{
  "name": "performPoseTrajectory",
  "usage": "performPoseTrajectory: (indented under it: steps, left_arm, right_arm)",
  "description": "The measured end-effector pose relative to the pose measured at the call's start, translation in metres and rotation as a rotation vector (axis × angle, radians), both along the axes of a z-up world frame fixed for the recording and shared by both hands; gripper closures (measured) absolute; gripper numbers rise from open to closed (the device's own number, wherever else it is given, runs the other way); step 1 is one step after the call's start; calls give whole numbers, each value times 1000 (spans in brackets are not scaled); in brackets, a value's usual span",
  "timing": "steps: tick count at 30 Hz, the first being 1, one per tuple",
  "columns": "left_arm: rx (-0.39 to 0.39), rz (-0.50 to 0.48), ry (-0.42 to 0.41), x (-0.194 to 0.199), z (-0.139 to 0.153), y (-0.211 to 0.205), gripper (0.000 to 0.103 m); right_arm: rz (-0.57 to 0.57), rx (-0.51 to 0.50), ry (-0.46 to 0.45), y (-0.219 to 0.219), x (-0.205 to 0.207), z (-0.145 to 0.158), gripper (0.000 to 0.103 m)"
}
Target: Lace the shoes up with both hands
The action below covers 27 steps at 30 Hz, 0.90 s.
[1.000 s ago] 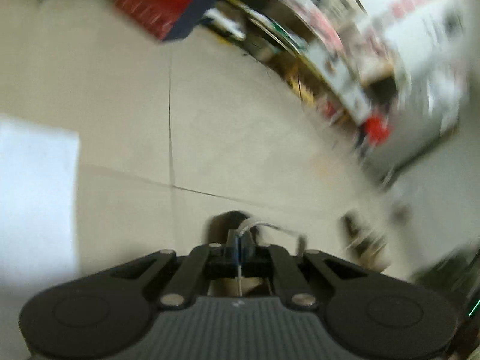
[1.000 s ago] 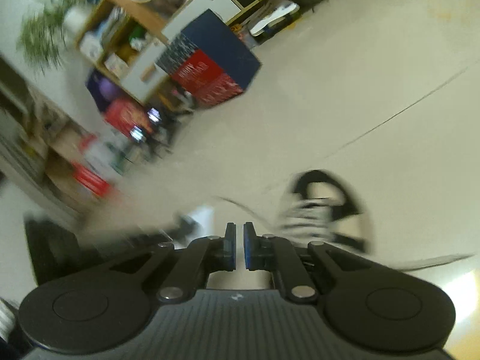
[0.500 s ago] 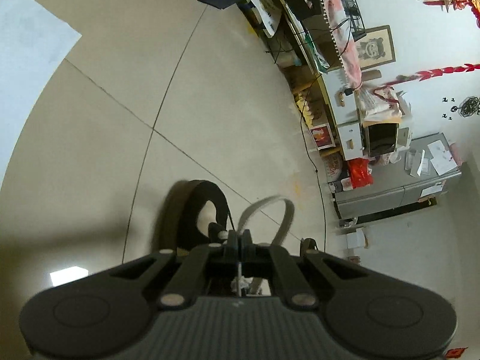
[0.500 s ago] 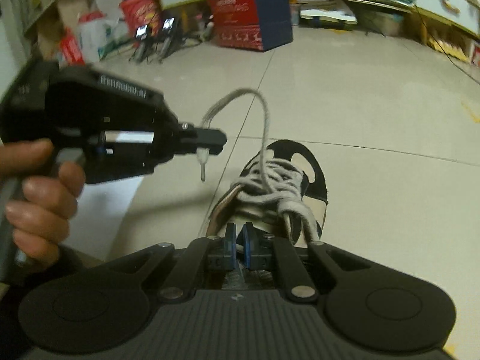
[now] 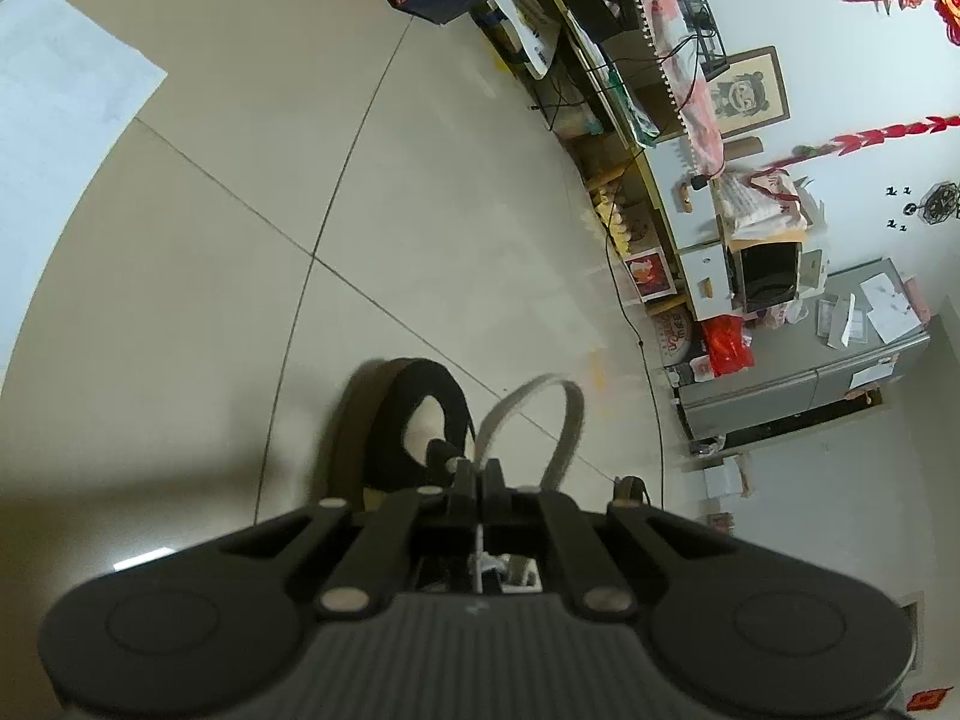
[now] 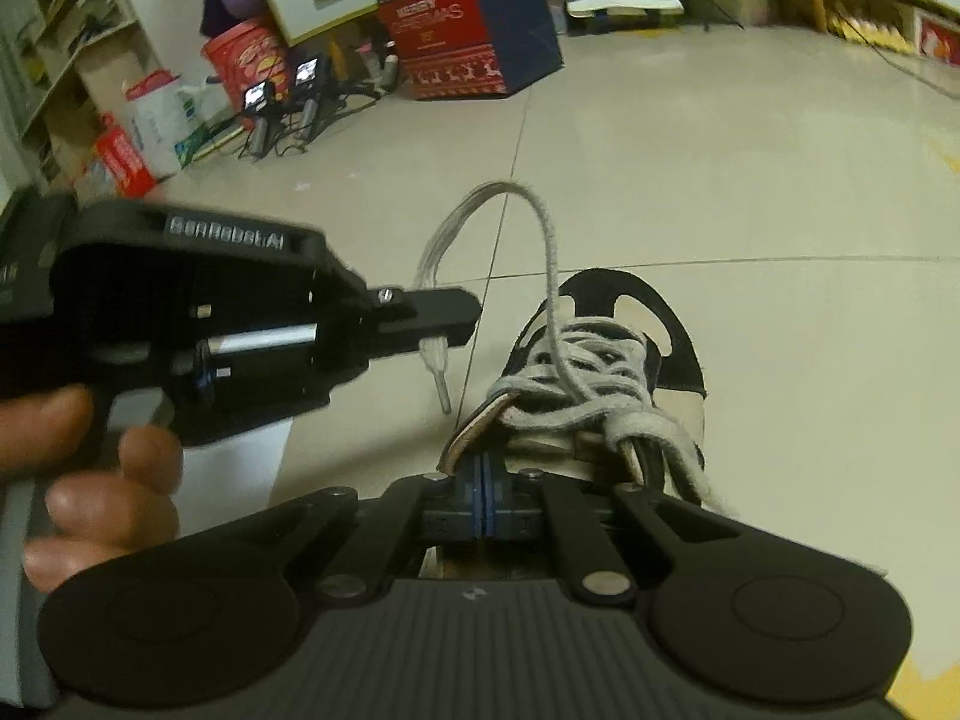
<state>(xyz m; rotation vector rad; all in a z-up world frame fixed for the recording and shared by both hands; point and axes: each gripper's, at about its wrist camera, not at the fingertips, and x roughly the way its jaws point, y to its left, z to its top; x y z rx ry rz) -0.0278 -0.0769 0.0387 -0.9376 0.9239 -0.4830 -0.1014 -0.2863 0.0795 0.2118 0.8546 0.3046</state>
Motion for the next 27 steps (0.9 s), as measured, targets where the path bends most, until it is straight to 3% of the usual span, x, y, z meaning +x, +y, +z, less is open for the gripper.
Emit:
performPoseTrajectory:
  steps: [27]
  left_arm:
    - [36, -4, -54, -2, 4, -6, 101]
  right_arm:
    - [4, -43, -15, 9, -3, -4, 98]
